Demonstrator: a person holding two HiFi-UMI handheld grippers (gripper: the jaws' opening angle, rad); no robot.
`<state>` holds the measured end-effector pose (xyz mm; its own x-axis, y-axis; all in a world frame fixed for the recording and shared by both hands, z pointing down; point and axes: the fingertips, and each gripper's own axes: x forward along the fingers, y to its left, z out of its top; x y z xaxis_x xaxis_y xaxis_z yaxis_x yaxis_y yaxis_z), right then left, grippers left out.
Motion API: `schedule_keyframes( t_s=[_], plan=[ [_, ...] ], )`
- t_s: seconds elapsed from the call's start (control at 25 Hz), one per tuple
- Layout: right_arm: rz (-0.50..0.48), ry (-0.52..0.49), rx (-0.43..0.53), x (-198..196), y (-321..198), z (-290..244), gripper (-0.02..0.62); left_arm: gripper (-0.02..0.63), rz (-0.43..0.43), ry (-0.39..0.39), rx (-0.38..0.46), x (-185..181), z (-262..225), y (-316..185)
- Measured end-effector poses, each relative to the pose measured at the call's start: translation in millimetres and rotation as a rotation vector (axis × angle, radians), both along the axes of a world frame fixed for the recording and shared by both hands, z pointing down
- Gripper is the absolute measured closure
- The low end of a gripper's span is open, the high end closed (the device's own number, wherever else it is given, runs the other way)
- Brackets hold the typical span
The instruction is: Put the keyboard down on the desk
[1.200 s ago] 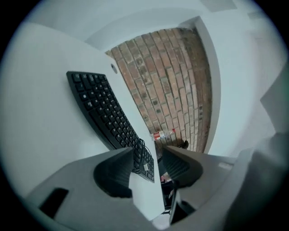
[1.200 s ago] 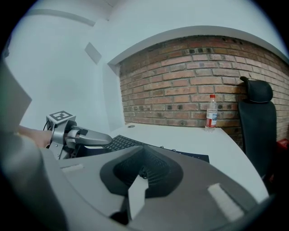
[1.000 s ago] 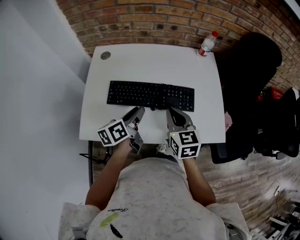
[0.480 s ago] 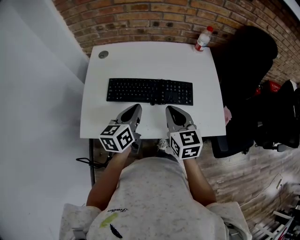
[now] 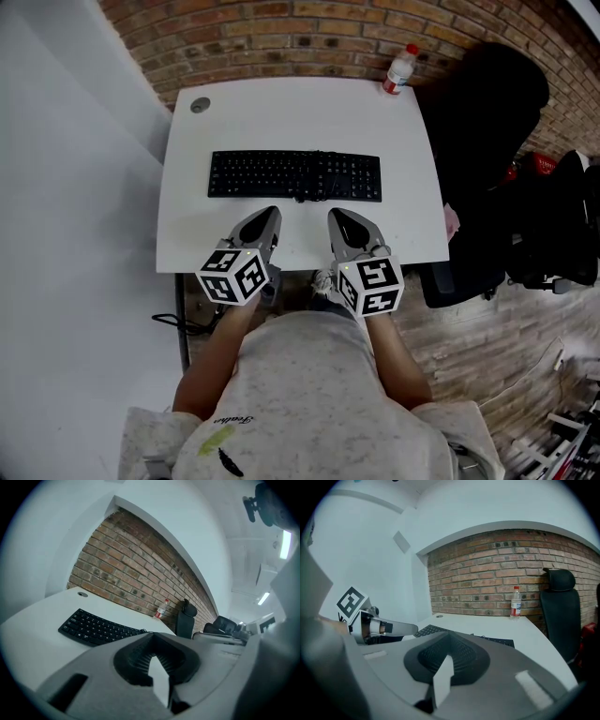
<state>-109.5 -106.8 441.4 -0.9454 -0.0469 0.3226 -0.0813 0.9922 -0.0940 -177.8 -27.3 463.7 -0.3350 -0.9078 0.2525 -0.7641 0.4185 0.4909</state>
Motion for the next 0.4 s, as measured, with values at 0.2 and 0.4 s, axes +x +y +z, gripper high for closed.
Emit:
schedule_keyframes(
  t_s=[0.2, 0.4],
  plan=[
    [-0.003, 0.006, 0.006, 1.0, 1.4, 1.3, 0.586, 0.614, 0.001, 0.005, 0.004, 1.0, 0.8, -1.1],
    [-0.006, 0.011, 0.009, 1.4, 1.3, 2.9, 0.586, 0.614, 0.001, 0.008, 0.007, 0.7, 2.0, -3.2]
  ],
)
